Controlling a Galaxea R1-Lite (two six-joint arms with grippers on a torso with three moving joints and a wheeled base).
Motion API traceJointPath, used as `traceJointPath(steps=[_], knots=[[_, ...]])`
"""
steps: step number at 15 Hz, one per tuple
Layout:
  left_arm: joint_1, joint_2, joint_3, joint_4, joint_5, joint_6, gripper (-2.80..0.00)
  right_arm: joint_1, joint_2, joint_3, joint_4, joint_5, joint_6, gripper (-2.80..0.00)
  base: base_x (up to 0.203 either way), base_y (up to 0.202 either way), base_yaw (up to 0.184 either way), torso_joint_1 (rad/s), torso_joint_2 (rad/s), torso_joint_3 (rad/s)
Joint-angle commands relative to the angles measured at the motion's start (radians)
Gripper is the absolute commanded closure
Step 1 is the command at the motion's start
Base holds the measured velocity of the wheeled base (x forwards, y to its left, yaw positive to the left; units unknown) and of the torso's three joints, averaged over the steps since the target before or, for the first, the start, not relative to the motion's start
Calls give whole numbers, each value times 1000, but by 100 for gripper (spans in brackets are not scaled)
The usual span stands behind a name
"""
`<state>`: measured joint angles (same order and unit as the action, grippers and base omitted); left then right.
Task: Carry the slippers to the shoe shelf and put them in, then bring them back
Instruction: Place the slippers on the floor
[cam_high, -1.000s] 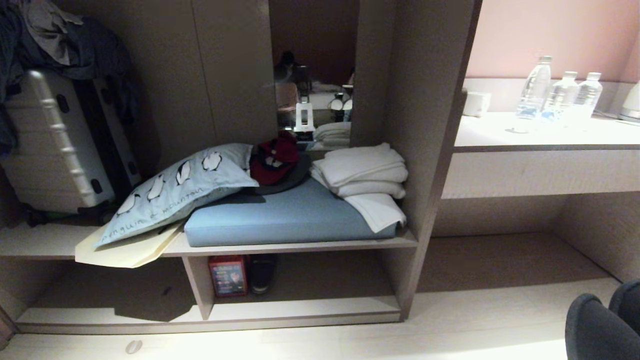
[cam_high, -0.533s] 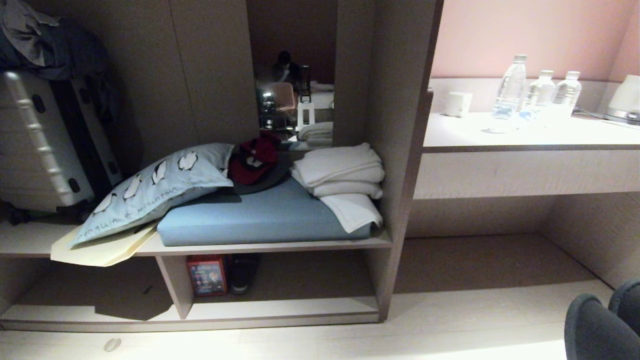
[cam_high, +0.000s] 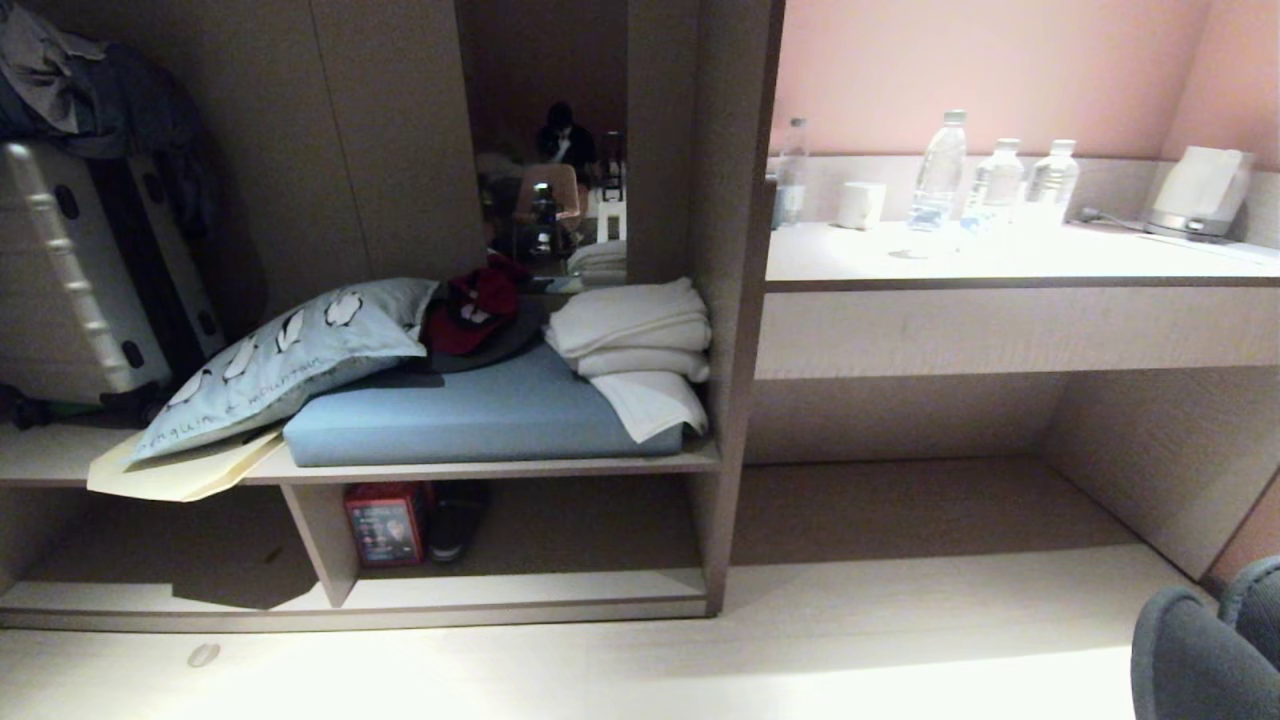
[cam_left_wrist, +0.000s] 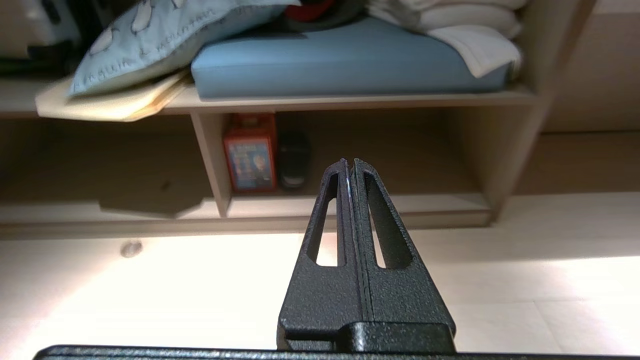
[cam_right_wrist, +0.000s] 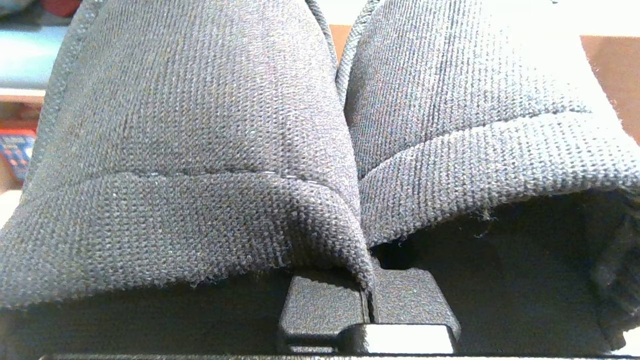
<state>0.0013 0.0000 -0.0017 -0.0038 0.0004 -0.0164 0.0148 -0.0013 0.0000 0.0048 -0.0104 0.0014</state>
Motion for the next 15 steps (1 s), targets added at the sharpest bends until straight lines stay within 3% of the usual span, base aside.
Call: traceJointPath(steps=[1, 6, 12, 15], knots=[[0, 2, 0, -2, 0, 0, 0, 0, 1, 2, 0, 0, 0, 0, -194, -193, 5, 1, -1, 2], [0, 2, 0, -2, 0, 0, 0, 0, 1, 2, 0, 0, 0, 0, -183, -196, 2, 0, 2, 1], [0, 2, 0, -2, 0, 7, 0, 0, 1, 2, 0, 0, 0, 0, -6, -140, -2, 2, 2, 2], [0, 0, 0, -2, 0, 6, 0, 0, 1, 2, 0, 0, 0, 0, 0, -21, 1, 0, 0, 1]])
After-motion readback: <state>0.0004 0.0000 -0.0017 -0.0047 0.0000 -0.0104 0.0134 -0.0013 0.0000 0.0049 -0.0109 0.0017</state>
